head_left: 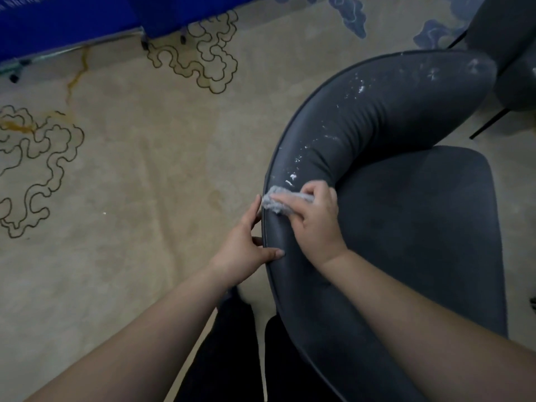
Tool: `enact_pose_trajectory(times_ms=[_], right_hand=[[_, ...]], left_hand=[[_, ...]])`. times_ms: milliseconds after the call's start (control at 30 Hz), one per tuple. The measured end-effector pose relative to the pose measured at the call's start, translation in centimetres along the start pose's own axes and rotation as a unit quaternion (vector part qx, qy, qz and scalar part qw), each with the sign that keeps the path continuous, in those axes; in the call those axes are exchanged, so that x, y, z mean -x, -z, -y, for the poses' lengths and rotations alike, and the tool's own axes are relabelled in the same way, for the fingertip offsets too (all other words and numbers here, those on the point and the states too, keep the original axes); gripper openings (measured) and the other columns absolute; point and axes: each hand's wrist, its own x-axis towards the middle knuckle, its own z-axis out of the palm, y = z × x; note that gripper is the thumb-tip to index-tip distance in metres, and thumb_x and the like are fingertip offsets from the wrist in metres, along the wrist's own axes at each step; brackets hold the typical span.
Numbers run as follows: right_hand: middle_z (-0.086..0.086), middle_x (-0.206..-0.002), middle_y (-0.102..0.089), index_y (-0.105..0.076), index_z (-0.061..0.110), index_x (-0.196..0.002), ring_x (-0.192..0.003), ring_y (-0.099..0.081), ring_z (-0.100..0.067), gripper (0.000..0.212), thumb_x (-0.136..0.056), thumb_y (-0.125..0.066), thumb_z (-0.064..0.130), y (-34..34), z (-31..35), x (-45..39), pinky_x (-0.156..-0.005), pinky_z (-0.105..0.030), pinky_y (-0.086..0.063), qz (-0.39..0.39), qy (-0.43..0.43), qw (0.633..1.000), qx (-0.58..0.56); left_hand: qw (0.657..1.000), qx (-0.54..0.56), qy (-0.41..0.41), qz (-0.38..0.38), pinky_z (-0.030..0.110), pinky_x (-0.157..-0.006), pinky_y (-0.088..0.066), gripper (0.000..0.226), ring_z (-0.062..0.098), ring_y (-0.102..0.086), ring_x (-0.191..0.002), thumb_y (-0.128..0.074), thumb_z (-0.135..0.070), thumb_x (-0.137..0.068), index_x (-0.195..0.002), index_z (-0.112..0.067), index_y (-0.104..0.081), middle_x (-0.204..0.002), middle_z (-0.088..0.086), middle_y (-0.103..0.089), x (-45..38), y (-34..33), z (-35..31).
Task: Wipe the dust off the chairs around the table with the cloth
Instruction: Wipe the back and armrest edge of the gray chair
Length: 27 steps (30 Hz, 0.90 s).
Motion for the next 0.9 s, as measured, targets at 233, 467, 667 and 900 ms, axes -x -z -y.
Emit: enact_pose_trajectory(times_ms=[233,467,667,900], right_hand=[[-0.012,-0.096,-0.049,-0.073,0.031,-0.107,-0.09,-0.045,-0.035,0.03,-0.082,-0.069,0.015,-0.6,0.8,-2.3,-0.08,-0.051,-0.045,-0.028,-0.047,0.998,0.017],[-0.015,-0.093,-0.051,-0.075,0.031,-0.103,-0.088,-0.046,-0.036,0.026,-0.084,-0.068,0.015,-0.6,0.6,-4.6,-0.079,-0.05,-0.045,-0.02,-0.051,0.998,0.041],[-0.008,-0.096,-0.045,-0.073,0.036,-0.105,-0.091,-0.043,-0.032,0.025,-0.087,-0.066,0.021,-1.2,0.4,-7.9,-0.084,-0.048,-0.043,-0.058,-0.105,0.991,0.054],[-0.006,-0.094,-0.043,-0.075,0.034,-0.1,-0.088,-0.042,-0.032,0.019,-0.087,-0.064,0.027,-1.3,0.7,-8.2,-0.077,-0.048,-0.044,-0.029,-0.111,0.989,0.095]], left_hand=[[0.999,-0.008,-0.009,0.029,0.032,-0.077,-0.058,0.112,0.017,-0.071,-0.086,-0.078,0.007,-0.071,-0.153,-0.031,-0.013,-0.148,-0.011,-0.039,-1.8,1.0,-1.5],[0.996,-0.037,-0.012,0.079,0.039,-0.083,-0.057,0.109,0.018,-0.071,-0.088,-0.08,0.003,-0.071,-0.153,-0.028,-0.016,-0.145,-0.01,-0.044,-4.0,2.8,-2.7],[0.992,-0.053,-0.018,0.114,0.04,-0.083,-0.057,0.117,0.016,-0.071,-0.088,-0.082,0.0,-0.071,-0.154,-0.031,-0.005,-0.151,-0.009,-0.036,-6.0,4.0,-4.1],[0.988,-0.065,-0.036,0.132,0.039,-0.083,-0.057,0.105,0.015,-0.071,-0.088,-0.076,-0.001,-0.078,-0.153,-0.034,-0.011,-0.14,-0.023,-0.044,-8.5,5.8,-5.5]])
